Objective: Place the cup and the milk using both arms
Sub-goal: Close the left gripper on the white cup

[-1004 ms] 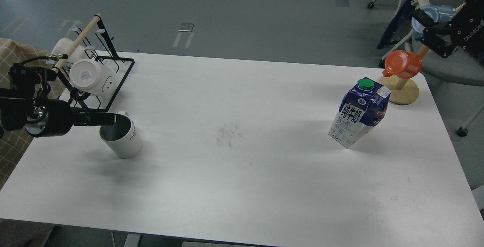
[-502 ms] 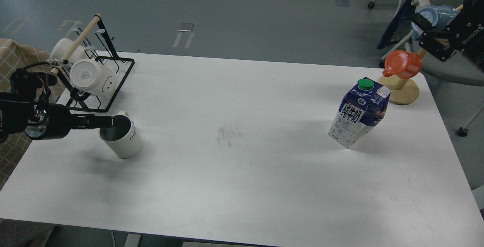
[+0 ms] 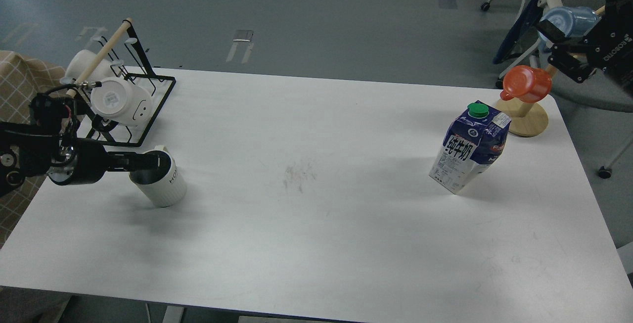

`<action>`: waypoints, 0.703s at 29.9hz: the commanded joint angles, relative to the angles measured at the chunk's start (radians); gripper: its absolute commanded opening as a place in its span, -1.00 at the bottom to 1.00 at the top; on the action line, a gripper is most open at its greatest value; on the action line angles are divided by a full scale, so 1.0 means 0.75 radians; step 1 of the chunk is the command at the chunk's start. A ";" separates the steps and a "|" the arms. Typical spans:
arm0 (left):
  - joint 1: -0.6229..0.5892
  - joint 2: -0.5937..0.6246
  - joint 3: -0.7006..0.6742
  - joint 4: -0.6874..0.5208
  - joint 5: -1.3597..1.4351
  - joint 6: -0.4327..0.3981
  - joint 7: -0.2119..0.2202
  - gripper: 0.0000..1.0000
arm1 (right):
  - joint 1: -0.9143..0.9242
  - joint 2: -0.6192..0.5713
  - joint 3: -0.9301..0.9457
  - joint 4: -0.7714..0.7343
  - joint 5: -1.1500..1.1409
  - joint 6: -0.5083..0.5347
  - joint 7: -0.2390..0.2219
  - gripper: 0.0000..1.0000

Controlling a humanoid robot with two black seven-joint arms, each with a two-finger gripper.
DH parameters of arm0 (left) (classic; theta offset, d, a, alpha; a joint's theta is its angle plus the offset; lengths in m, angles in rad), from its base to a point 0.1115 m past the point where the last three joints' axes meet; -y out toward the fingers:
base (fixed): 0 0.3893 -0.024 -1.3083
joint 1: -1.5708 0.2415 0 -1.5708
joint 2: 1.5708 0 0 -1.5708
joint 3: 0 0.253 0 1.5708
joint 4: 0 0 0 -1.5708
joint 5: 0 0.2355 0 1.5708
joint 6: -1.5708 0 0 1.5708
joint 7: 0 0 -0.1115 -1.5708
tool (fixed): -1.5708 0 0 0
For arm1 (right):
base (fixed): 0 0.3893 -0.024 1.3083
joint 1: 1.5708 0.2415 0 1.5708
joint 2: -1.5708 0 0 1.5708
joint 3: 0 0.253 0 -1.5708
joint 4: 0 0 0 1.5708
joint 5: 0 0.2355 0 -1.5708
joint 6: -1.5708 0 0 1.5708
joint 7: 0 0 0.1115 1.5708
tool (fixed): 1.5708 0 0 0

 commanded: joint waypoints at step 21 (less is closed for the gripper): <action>0.003 0.020 -0.002 0.026 0.092 0.000 -0.063 -1.00 | -0.013 0.000 0.000 0.002 -0.002 -0.005 0.000 1.00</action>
